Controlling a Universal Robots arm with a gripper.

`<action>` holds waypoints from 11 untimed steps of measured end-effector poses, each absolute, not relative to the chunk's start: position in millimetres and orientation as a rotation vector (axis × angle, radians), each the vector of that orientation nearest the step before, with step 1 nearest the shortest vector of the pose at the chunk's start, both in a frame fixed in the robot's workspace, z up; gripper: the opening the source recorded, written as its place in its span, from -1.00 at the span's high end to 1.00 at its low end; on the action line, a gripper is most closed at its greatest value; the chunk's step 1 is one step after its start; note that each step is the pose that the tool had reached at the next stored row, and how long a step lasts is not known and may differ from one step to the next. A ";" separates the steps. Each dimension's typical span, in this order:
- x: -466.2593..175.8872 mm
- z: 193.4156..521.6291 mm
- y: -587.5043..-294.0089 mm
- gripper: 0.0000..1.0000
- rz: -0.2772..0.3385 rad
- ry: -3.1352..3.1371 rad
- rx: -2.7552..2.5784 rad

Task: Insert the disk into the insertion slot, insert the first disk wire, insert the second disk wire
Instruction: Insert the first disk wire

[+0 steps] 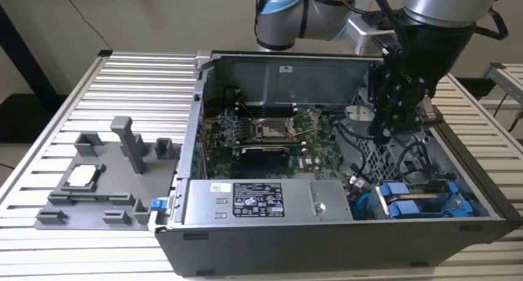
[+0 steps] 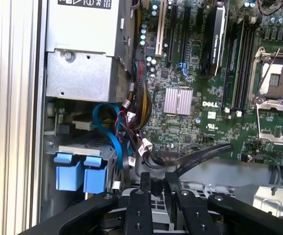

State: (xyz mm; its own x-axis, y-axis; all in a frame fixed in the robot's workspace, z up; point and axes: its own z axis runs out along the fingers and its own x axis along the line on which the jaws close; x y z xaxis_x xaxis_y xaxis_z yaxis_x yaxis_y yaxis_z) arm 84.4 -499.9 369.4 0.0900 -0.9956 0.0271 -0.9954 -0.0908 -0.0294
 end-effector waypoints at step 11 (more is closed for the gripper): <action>79.8 367.3 -498.1 0.47 -0.105 2.112 -2.330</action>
